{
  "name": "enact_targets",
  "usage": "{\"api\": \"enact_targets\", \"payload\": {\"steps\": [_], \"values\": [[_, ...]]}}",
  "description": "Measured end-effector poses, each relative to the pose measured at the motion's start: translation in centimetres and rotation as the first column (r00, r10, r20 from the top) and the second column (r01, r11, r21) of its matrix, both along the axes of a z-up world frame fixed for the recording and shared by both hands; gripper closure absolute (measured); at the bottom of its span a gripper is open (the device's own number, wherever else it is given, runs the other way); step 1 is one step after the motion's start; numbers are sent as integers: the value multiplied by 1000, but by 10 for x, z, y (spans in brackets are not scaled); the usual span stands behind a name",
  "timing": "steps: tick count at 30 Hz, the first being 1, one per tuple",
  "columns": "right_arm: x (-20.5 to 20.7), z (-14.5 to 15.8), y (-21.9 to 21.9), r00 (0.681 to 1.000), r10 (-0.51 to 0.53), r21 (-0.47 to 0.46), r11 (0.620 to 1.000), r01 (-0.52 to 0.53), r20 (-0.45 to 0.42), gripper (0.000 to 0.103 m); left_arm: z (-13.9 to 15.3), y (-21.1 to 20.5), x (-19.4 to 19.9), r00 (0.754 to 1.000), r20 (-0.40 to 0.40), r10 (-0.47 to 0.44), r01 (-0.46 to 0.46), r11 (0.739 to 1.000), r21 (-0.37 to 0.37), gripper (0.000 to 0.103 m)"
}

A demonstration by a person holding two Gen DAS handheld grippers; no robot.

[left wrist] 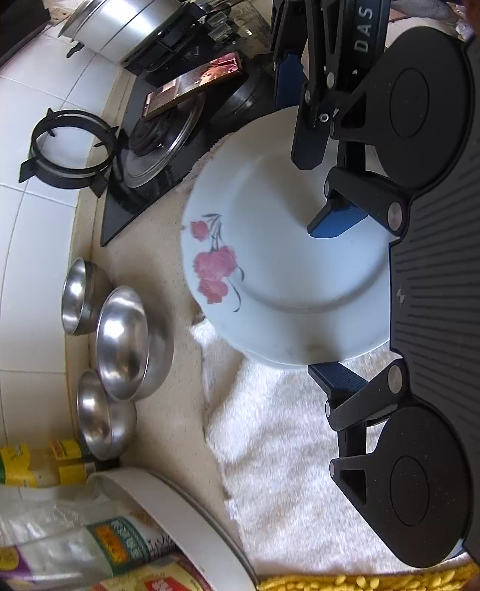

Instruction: Organize plates and bowls

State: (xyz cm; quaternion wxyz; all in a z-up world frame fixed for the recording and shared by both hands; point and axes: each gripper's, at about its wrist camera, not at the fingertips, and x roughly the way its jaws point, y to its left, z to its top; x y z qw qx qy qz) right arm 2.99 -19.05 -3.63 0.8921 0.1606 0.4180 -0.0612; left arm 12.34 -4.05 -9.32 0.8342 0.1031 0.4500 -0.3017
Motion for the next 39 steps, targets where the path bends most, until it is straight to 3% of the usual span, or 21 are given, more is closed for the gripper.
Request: {"api": "enact_targets", "payload": {"steps": [9,23,31,39], "values": [[1,8,-18,997,-40,-74,996,45,69,27,5,4,-1,999,2,54,-54,998,-34,26],[-7,9,-32,997,21,-24,1000,-19,76,27,11,29,-23,982,3,187,-186,982,-31,24],[1,18,-13,987,131,-11,991,-131,91,26,13,34,-39,976,3,217,-217,976,-24,22],[35,24,57,940,325,15,945,-328,103,25,33,91,-42,936,65,347,-347,938,-8,20]]}}
